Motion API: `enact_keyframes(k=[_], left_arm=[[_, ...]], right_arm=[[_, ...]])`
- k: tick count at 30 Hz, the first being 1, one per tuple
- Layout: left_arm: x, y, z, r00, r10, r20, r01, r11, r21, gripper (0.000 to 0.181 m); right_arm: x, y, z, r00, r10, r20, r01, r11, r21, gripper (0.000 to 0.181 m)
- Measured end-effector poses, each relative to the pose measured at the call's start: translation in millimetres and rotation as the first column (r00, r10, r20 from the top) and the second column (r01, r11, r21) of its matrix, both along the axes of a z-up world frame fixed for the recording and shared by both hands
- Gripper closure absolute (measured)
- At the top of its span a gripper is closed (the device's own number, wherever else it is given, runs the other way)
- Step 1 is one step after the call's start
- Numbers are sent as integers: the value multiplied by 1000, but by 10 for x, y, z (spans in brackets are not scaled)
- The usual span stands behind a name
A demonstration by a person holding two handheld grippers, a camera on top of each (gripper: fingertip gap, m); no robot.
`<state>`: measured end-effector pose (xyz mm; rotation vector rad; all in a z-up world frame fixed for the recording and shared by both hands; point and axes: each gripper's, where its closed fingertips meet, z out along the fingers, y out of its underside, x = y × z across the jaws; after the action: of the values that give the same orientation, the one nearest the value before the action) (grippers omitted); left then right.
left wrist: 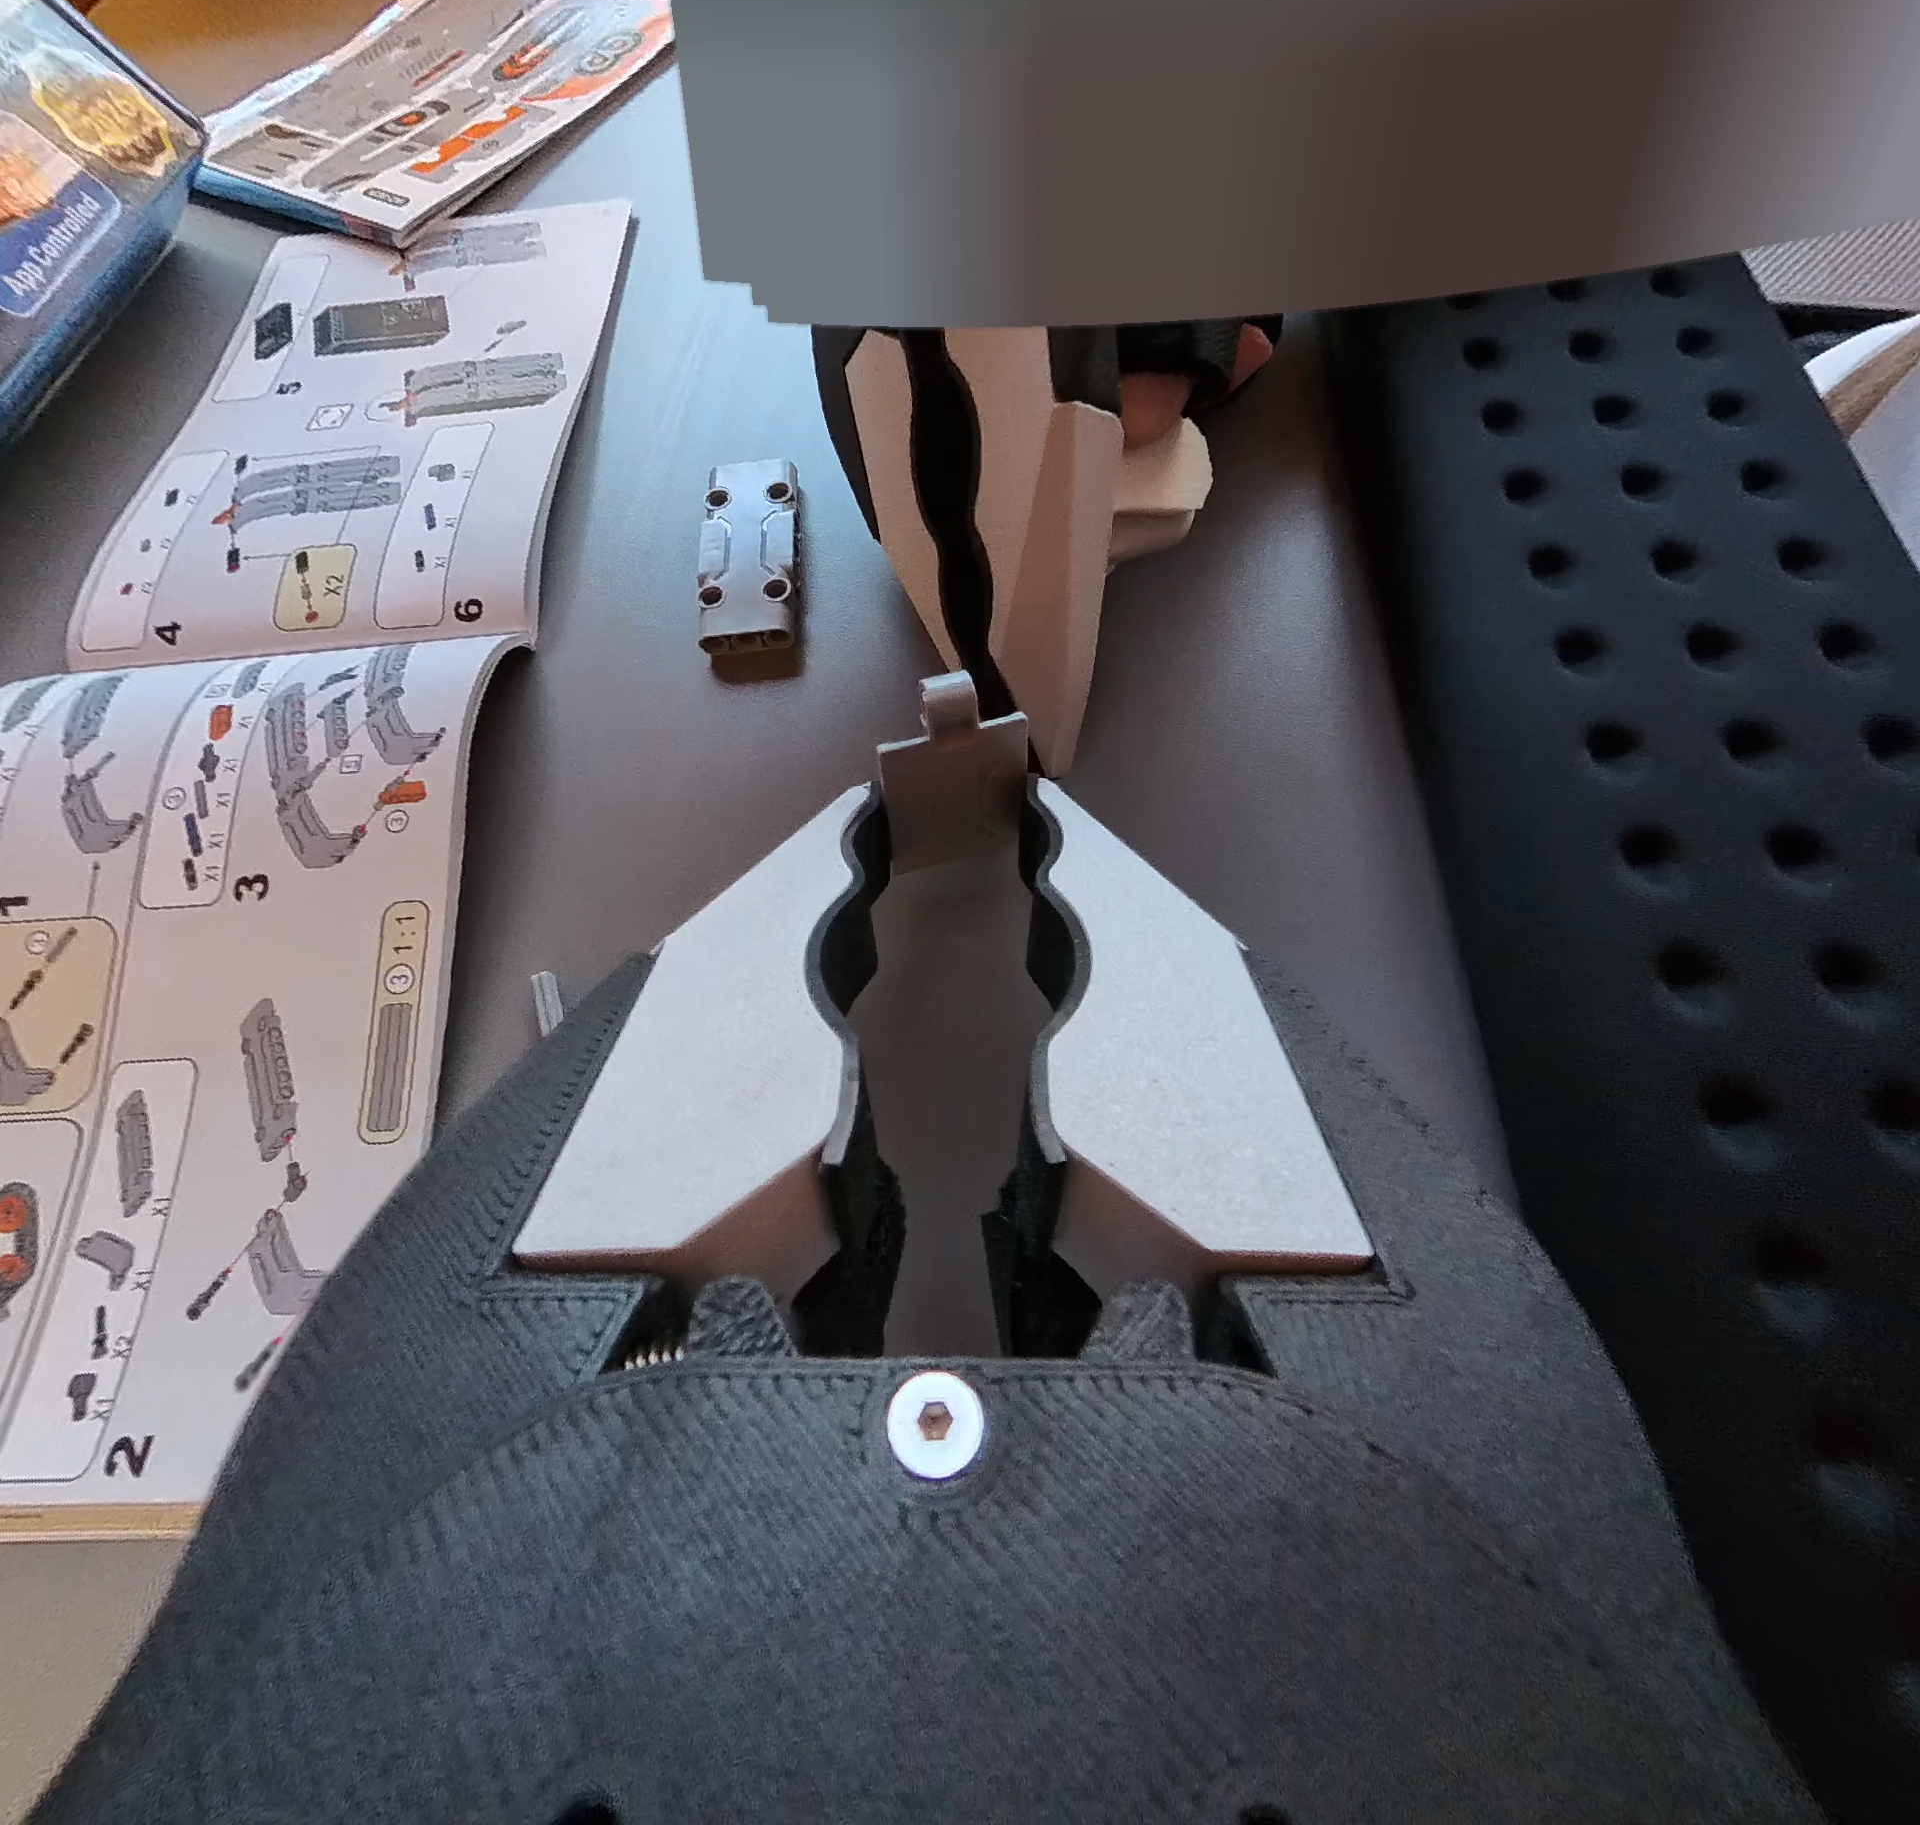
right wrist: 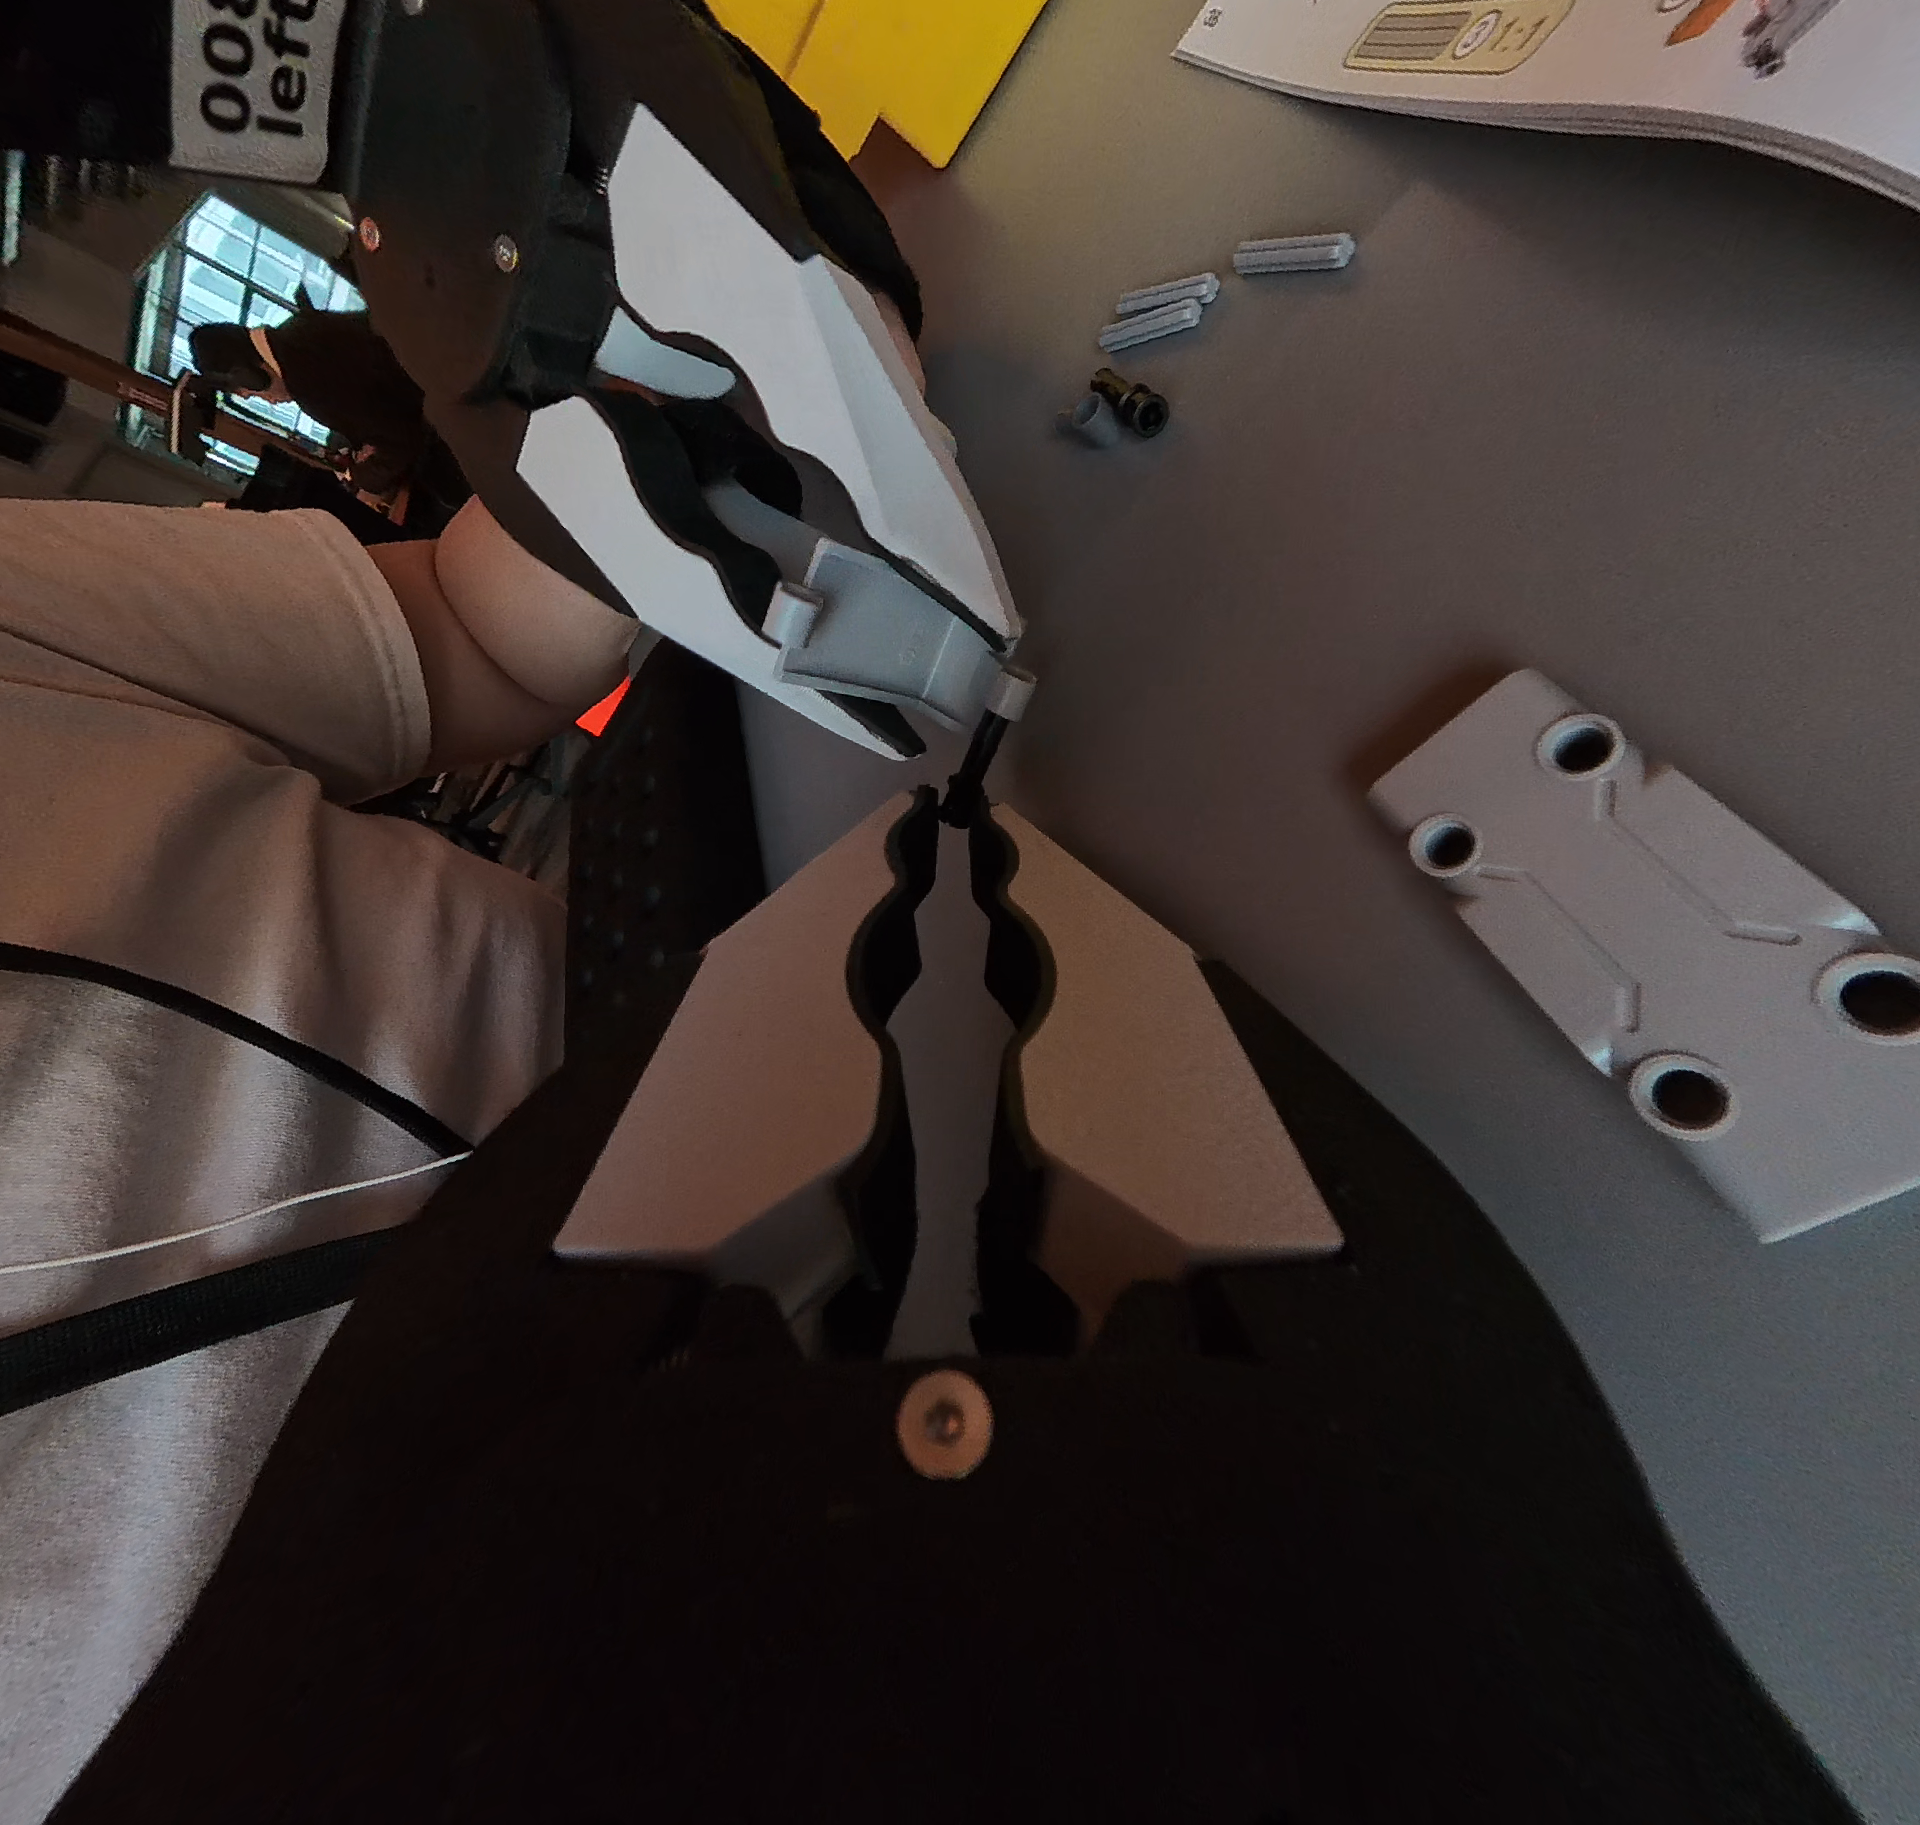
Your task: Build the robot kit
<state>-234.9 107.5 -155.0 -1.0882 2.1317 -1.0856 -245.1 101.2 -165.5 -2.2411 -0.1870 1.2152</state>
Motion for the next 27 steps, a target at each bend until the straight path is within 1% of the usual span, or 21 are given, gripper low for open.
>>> enact_keyframes(k=[11,14,15,17,19,21,22,24,26,27], left_arm=[[-34,-12,-3,999,-23,-28,22,999,-41,158],[-46,-95,56,998,-54,-20,51,993,-107,159],[-37,-93,50,998,-54,-9,53,995,-86,159],[-16,-61,45,998,-49,35,49,999,-3,159],[-21,-50,32,998,-53,39,50,997,54,159],[-92,-101,-147,993,-106,-44,111,985,132,159],[-84,-169,-153,991,-128,-34,131,982,136,159],[-81,-253,-143,989,-143,-36,146,981,125,159],[-64,-212,-166,992,-115,-50,120,988,95,159],[-55,-197,-132,993,-102,-52,105,993,54,159]], right_arm=[[-5,-8,-8,1000,6,21,-7,1000,8,178],[-9,-6,-18,999,6,40,-7,1000,16,178],[-6,-3,-18,999,3,43,-3,1000,19,177],[5,5,6,1000,-7,15,7,1000,17,177],[1,1,17,1000,1,-13,-1,1000,1,177],[32,25,75,996,-22,-85,21,1000,-11,177],[41,27,90,993,-25,-116,22,999,-27,177],[14,-2,85,993,4,-120,-9,999,-39,177],[8,-15,101,991,12,-137,-18,999,-40,177],[13,-21,125,986,11,-166,-19,999,-47,177]])
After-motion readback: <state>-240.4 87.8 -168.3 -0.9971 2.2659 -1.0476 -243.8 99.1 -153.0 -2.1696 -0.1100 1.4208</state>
